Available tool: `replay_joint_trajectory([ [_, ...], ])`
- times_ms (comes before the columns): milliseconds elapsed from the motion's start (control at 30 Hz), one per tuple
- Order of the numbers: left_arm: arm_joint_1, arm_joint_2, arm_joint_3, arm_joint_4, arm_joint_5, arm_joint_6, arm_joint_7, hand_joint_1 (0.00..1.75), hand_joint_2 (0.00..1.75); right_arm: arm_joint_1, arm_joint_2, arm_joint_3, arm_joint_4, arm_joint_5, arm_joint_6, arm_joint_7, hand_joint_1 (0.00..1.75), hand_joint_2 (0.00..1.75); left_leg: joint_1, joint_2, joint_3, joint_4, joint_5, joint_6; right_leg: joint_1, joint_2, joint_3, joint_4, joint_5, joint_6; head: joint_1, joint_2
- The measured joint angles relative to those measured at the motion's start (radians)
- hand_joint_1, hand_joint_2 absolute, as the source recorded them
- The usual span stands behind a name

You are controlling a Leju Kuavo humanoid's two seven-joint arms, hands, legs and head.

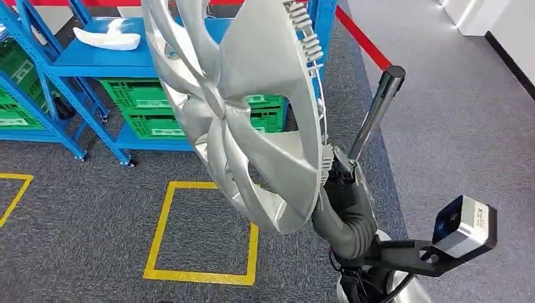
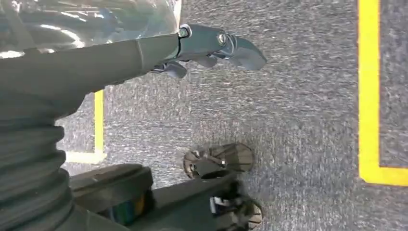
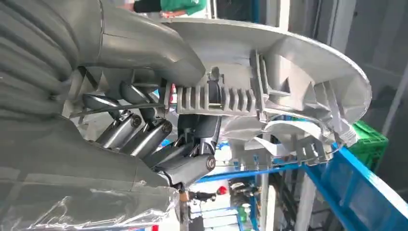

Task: Take the parts from the cabinet and place them on the table.

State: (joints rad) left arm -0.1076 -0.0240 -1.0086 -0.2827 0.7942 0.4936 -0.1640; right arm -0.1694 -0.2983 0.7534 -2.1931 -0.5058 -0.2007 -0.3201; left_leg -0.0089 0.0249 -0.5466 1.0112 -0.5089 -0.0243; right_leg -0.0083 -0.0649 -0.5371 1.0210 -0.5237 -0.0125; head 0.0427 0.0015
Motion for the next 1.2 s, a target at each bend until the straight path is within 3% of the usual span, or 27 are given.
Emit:
replay_joint_trajectory([
  [67,0.003,0.001,0.0,0.0,0.001,0.005,0.0,0.0,1.75,0.002,0.0,-0.002,0.0,-0.003,0.0,-0.001,1.75,1.75,0.002,-0.01,-0.002,-0.016,0.001,0.012,0.001,-0.01,0.0,-0.003,0.003,0.011,0.0,0.0],
  [100,0.003,0.001,-0.001,0.0,0.002,0.006,0.0,0.0,1.75,0.005,0.0,-0.003,0.0,-0.003,0.0,-0.001,1.75,1.75,0.01,-0.01,0.003,-0.026,0.008,0.02,0.0,0.006,-0.004,0.005,-0.013,0.017,0.002,0.0],
  [133,0.002,0.001,-0.002,0.0,0.004,0.01,0.0,0.0,1.75,0.006,0.0,-0.005,0.0,-0.005,0.0,-0.002,1.75,1.75,0.011,-0.014,0.0,-0.029,0.013,0.026,0.001,0.035,-0.021,0.038,-0.041,0.019,0.003,0.0],
  [167,0.001,0.0,-0.002,0.0,0.007,0.012,0.0,0.0,1.75,0.007,0.0,-0.005,0.002,-0.007,0.0,-0.002,1.75,1.75,0.011,-0.018,-0.005,-0.028,0.015,0.03,-0.001,0.052,-0.052,0.104,-0.079,0.021,0.009,0.0],
  [233,0.003,0.0,-0.003,0.0,0.019,0.022,-0.006,0.0,1.75,0.015,0.001,-0.005,0.005,-0.016,0.003,-0.005,1.75,1.75,0.009,-0.029,-0.011,-0.024,0.016,0.032,-0.001,0.059,-0.125,0.264,-0.143,0.023,0.012,0.0],
  [267,0.004,0.001,-0.003,0.0,0.023,0.029,-0.007,0.0,1.75,0.019,0.001,-0.005,0.008,-0.018,0.003,-0.007,1.75,1.75,0.009,-0.035,-0.013,-0.021,0.016,0.032,-0.001,0.059,-0.142,0.303,-0.144,0.024,0.013,0.0],
  [300,0.006,0.002,-0.003,0.0,0.025,0.031,-0.009,0.0,1.75,0.023,0.001,-0.006,0.011,-0.019,0.004,-0.008,1.75,1.75,0.009,-0.042,-0.015,-0.017,0.016,0.032,-0.001,0.059,-0.136,0.292,-0.122,0.023,0.012,0.0],
  [333,0.006,0.003,-0.003,0.0,0.028,0.033,-0.01,0.0,1.75,0.026,0.001,-0.006,0.014,-0.021,0.005,-0.009,1.75,1.75,0.009,-0.051,-0.016,-0.012,0.015,0.03,-0.001,0.06,-0.109,0.235,-0.079,0.022,0.014,0.0],
  [367,0.006,0.003,-0.003,0.0,0.031,0.036,-0.012,0.0,1.75,0.027,0.002,-0.006,0.016,-0.021,0.005,-0.01,1.75,1.75,0.009,-0.059,-0.017,-0.008,0.013,0.029,-0.001,0.064,-0.072,0.155,-0.032,0.02,0.016,0.0],
  [400,0.006,0.004,-0.003,0.0,0.032,0.036,-0.012,0.0,1.75,0.027,0.001,-0.006,0.017,-0.023,0.008,-0.013,1.75,1.75,0.009,-0.069,-0.019,-0.002,0.011,0.025,-0.003,0.085,-0.031,0.061,0.016,0.016,0.021,0.0],
  [433,0.006,0.006,-0.003,0.0,0.033,0.036,-0.007,0.0,1.75,0.028,0.002,-0.008,0.019,-0.029,0.013,-0.019,1.75,1.75,0.006,-0.073,-0.028,0.003,0.011,0.019,-0.004,0.117,-0.017,0.038,0.001,0.011,0.023,0.0],
  [567,0.016,0.02,-0.006,0.0,0.043,0.035,0.015,0.0,1.75,0.035,0.011,-0.014,0.024,-0.043,0.033,-0.032,1.75,1.75,0.013,-0.1,-0.051,0.01,0.023,-0.002,0.0,0.098,-0.025,0.017,0.003,-0.003,0.027,0.0],
  [600,0.018,0.03,-0.006,0.0,0.046,0.035,0.022,0.0,1.75,0.036,0.011,-0.016,0.027,-0.045,0.033,-0.032,1.75,1.75,0.012,-0.101,-0.054,0.015,0.013,-0.006,-0.011,0.083,-0.021,0.01,0.008,-0.011,0.027,0.0],
  [633,0.019,0.031,-0.006,-0.001,0.052,0.033,0.029,0.0,1.75,0.04,0.012,-0.018,0.029,-0.049,0.034,-0.032,1.75,1.75,0.008,-0.073,-0.063,0.04,-0.01,-0.015,-0.011,0.076,-0.02,0.007,0.009,-0.015,0.017,0.0],
  [667,0.017,0.031,-0.007,-0.001,0.054,0.031,0.034,0.0,1.75,0.042,0.014,-0.022,0.031,-0.052,0.036,-0.032,1.75,1.75,0.012,-0.056,-0.087,0.094,-0.045,-0.021,-0.011,0.066,-0.021,0.007,0.01,-0.018,0.009,0.0],
  [733,0.017,0.033,-0.007,-0.001,0.06,0.029,0.047,0.0,1.75,0.044,0.016,-0.027,0.036,-0.054,0.038,-0.032,1.75,1.75,0.018,-0.043,-0.151,0.25,-0.112,-0.032,-0.011,0.046,-0.021,0.008,0.01,-0.018,0.008,0.0],
  [767,0.018,0.033,-0.007,-0.001,0.064,0.029,0.05,0.0,1.75,0.046,0.016,-0.028,0.039,-0.055,0.038,-0.03,1.75,1.75,0.02,-0.041,-0.174,0.302,-0.126,-0.035,-0.011,0.037,-0.022,0.008,0.009,-0.019,0.007,0.0],
  [800,0.02,0.032,-0.007,-0.001,0.068,0.029,0.05,0.0,1.75,0.048,0.016,-0.029,0.042,-0.057,0.038,-0.028,1.75,1.75,0.022,-0.04,-0.175,0.304,-0.111,-0.036,-0.011,0.029,-0.022,0.009,0.009,-0.019,0.006,0.0],
  [833,0.021,0.032,-0.007,-0.001,0.072,0.029,0.052,0.0,1.75,0.049,0.016,-0.03,0.045,-0.058,0.038,-0.026,1.75,1.75,0.023,-0.04,-0.153,0.262,-0.075,-0.036,-0.011,0.021,-0.022,0.009,0.008,-0.018,0.006,0.0],
  [900,0.02,0.032,-0.007,-0.001,0.073,0.029,0.051,0.0,1.75,0.049,0.017,-0.031,0.051,-0.057,0.035,-0.018,1.75,1.75,0.023,-0.026,-0.072,0.099,0.013,-0.031,-0.011,0.011,-0.019,0.01,0.005,-0.014,0.005,0.0],
  [933,0.02,0.031,-0.008,-0.002,0.072,0.029,0.046,0.0,1.75,0.049,0.017,-0.032,0.052,-0.052,0.031,-0.013,1.75,1.75,0.019,0.003,-0.039,0.028,0.024,-0.027,-0.01,0.005,-0.017,0.009,0.003,-0.009,0.005,0.0],
  [967,0.017,0.03,-0.009,-0.002,0.071,0.027,0.042,0.0,1.75,0.05,0.017,-0.034,0.051,-0.048,0.027,-0.01,1.75,1.75,0.009,0.008,-0.033,0.017,0.018,-0.019,-0.002,0.0,-0.018,0.013,0.002,-0.003,0.003,0.0],
  [1000,0.015,0.026,-0.011,-0.002,0.07,0.026,0.038,0.0,1.75,0.05,0.017,-0.036,0.051,-0.043,0.02,-0.005,1.75,1.75,0.009,0.006,-0.03,0.007,0.011,-0.008,-0.002,-0.005,-0.022,0.013,0.004,0.003,0.004,0.0],
  [1100,0.022,0.023,-0.016,-0.002,0.063,0.015,0.037,0.0,1.75,0.048,0.017,-0.038,0.052,-0.031,0.005,0.012,1.75,1.75,0.008,-0.012,-0.035,0.002,0.012,0.009,-0.003,-0.021,-0.017,0.007,0.004,0.019,0.004,0.0],
  [1133,0.024,0.023,-0.019,-0.002,0.061,0.012,0.035,0.0,1.75,0.045,0.017,-0.039,0.052,-0.029,0.0,0.021,1.75,1.75,0.016,-0.014,-0.031,-0.005,0.017,0.017,-0.005,0.017,-0.025,0.024,-0.016,0.025,0.005,0.0],
  [1167,0.023,0.023,-0.021,-0.002,0.06,0.009,0.032,0.0,1.75,0.041,0.017,-0.039,0.051,-0.025,-0.001,0.029,1.75,1.75,0.017,-0.018,-0.032,-0.005,0.018,0.021,-0.006,0.045,-0.041,0.059,-0.042,0.024,0.007,0.0],
  [1200,0.021,0.023,-0.023,-0.002,0.06,0.008,0.028,0.0,1.75,0.037,0.016,-0.038,0.052,-0.022,-0.002,0.036,1.75,1.75,0.016,-0.023,-0.032,-0.005,0.018,0.024,-0.005,0.057,-0.07,0.125,-0.08,0.023,0.011,0.0],
])
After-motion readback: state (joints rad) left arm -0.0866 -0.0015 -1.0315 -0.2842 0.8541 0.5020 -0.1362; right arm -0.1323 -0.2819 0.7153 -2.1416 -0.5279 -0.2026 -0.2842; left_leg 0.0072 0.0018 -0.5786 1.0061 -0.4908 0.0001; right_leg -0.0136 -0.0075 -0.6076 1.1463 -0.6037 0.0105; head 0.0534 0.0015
